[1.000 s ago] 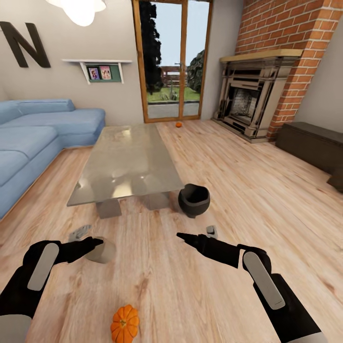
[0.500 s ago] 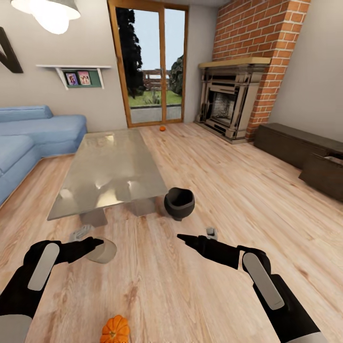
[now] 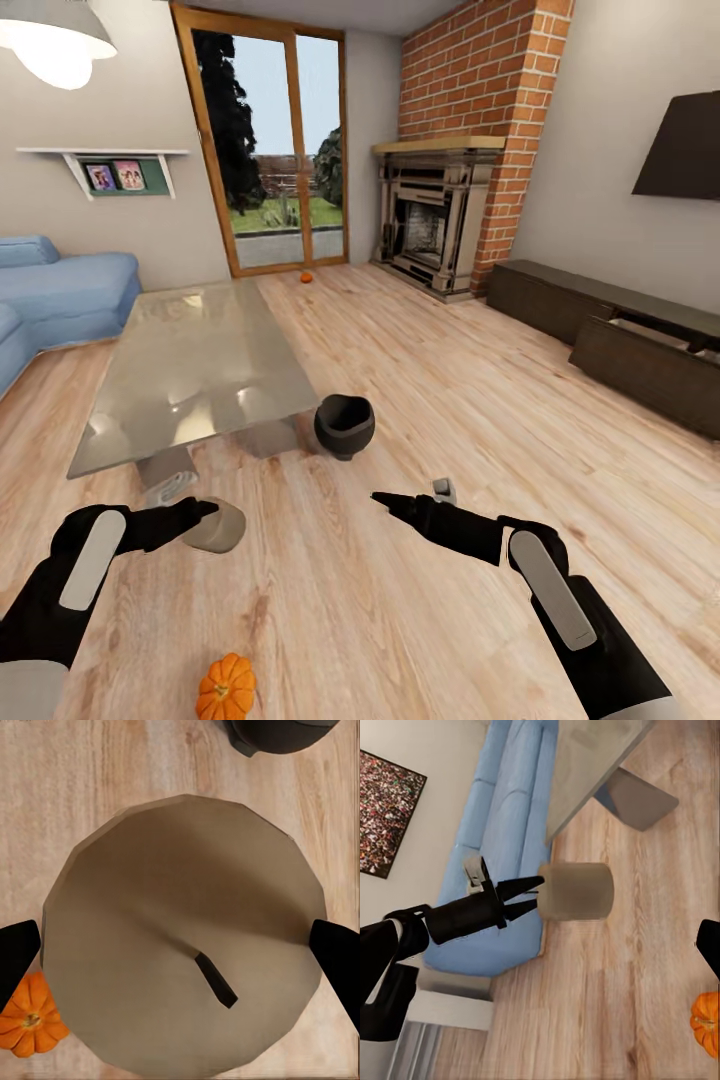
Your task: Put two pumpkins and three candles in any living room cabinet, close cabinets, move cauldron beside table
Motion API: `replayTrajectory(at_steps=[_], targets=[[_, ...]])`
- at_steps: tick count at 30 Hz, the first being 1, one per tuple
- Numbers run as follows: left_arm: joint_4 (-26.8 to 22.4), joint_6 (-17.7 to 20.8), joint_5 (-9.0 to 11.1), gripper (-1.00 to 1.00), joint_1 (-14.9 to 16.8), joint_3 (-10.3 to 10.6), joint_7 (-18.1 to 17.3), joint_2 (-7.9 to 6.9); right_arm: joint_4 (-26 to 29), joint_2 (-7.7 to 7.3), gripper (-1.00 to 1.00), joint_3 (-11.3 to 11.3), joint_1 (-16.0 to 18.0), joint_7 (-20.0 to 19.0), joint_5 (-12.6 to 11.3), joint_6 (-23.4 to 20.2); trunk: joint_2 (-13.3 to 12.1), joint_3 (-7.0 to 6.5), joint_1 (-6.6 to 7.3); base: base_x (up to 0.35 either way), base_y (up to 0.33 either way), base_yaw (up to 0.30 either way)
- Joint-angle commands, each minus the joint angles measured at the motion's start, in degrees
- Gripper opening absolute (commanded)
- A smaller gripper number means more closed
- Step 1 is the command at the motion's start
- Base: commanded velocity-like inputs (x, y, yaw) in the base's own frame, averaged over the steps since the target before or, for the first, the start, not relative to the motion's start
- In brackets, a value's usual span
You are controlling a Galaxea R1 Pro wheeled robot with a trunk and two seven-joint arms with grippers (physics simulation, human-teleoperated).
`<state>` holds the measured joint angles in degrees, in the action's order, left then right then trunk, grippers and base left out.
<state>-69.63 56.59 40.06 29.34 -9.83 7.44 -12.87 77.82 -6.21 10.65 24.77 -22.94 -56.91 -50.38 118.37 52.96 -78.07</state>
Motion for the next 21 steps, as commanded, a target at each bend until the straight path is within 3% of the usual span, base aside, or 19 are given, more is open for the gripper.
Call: replayTrajectory(at_steps=[1,12,17,21], targets=[[-0.07,0.2,0.81,-1.0,0.02,-0.03,0.58,0.01,-0.27,-0.03,1.0,0.0,0.04,-0.27,0.22,-0.09,-0.39,-0.2,0.24,-0.01,0.0,-0.228],[0.13,0.18,0.81,-1.0,0.02,0.23,0.8,0.33,-3.24,-0.03,1.0,-1.23,0.02,-0.34,0.15,-0.07,-4.81,-2.86,2.65,-0.002,0.0,-0.228],[0.35,0.19,0.74,-1.0,0.02,0.62,0.91,0.36,-5.38,-0.03,1.0,-4.71,0.03,-0.44,0.06,-0.07,-6.81,-4.06,3.75,0.0,0.0,-0.228],[0.51,0.18,0.72,-1.0,0.02,1.44,1.05,0.36,-7.1,-0.03,1.0,-5.6,0.03,-0.46,0.05,-0.07,-8.42,-5.03,4.63,0.0,0.0,-0.228]])
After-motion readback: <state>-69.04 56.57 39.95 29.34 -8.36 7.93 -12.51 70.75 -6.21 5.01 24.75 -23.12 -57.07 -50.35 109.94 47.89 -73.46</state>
